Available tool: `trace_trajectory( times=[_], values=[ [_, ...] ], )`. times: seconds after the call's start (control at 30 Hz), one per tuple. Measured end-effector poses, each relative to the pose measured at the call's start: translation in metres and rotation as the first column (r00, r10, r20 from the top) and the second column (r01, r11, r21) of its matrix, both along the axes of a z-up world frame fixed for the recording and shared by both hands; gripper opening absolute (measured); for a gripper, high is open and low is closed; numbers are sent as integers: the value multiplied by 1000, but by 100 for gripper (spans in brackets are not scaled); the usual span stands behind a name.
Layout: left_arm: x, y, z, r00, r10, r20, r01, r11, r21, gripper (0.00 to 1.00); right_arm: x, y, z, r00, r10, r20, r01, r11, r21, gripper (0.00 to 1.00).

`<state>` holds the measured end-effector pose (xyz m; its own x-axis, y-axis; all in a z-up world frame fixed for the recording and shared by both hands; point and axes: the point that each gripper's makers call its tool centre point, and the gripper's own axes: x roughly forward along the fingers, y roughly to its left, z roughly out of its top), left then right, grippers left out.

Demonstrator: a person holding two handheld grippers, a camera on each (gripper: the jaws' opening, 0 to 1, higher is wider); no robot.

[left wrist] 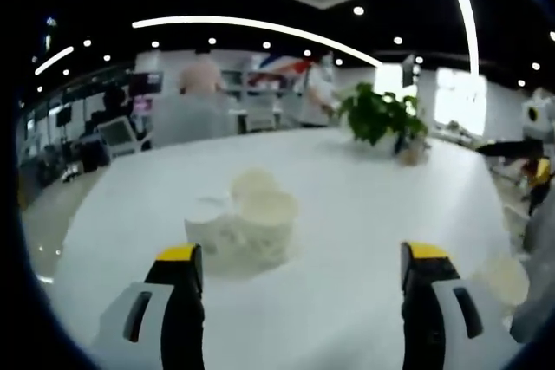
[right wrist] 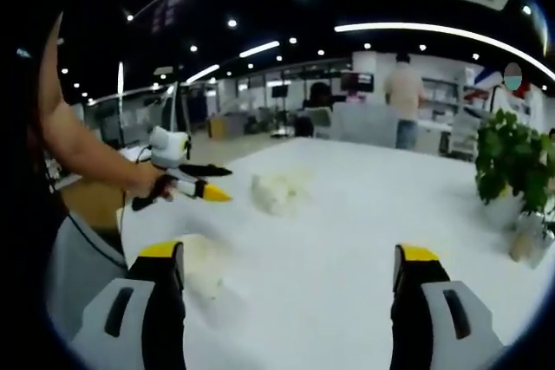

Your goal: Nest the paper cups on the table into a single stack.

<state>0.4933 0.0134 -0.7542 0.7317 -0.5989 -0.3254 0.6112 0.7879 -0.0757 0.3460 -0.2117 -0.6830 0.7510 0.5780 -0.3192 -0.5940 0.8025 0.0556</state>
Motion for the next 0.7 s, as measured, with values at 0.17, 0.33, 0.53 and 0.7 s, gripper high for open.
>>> trace_trajectory(
  times=[0.17, 0.33, 0.53, 0.7],
  values=[
    [16, -12, -10, 1000, 6, -9, -6, 1000, -1, 88, 0, 2, 2, 1000, 17, 5, -17, 1000, -4, 99],
    [37, -17, -15, 999, 29, -12, -29, 999, 20, 84, 1, 0, 3, 1000, 16, 4, -16, 1000, -6, 98],
    [57, -21, -22, 998, 46, -34, -44, 998, 34, 79, 0, -4, 6, 1000, 7, 7, -7, 1000, 4, 98],
    [65, -25, -29, 998, 54, -45, -52, 997, 49, 75, -3, -6, 2, 1000, 7, -1, -7, 1000, 6, 98]
  ],
)
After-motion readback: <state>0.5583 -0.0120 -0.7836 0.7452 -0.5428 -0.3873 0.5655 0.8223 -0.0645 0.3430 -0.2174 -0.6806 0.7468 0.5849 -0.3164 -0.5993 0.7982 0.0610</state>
